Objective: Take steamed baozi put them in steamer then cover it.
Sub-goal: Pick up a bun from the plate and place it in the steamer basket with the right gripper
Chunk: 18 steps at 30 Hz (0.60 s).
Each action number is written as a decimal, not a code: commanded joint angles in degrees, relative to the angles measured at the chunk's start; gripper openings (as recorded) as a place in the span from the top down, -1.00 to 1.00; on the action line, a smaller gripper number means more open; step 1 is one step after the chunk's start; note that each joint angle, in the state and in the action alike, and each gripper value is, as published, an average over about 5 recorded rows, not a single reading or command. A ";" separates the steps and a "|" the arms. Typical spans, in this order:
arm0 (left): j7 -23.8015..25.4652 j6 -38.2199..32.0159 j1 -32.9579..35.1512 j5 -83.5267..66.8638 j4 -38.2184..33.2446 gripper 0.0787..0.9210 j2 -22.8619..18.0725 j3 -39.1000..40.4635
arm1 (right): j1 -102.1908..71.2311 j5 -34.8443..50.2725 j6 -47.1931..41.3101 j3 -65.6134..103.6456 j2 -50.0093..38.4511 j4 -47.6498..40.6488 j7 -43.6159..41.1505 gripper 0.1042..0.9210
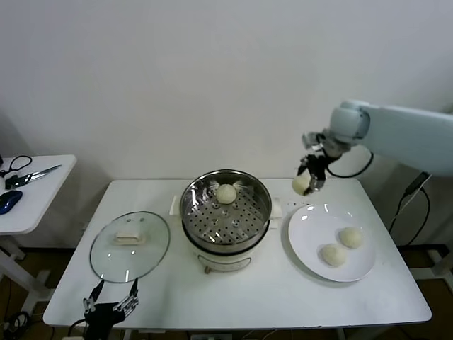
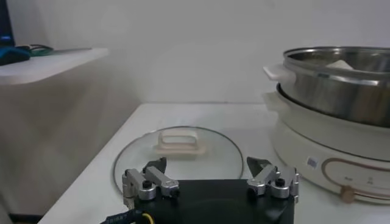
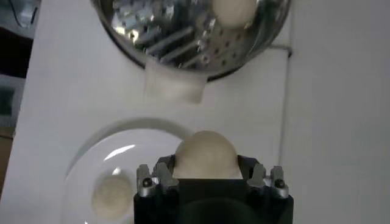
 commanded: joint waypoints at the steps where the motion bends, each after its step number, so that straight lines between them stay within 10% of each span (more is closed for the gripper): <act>1: 0.07 0.11 0.06 -0.10 -0.70 -0.77 0.21 0.01 | 8.62 15.70 -7.24 2.34 10.94 9.10 7.51 -0.43; 18: 0.10 0.37 0.70 -0.33 -1.57 -0.77 0.05 -0.59 | -13.65 11.08 -12.37 5.91 26.63 -2.32 14.71 -0.43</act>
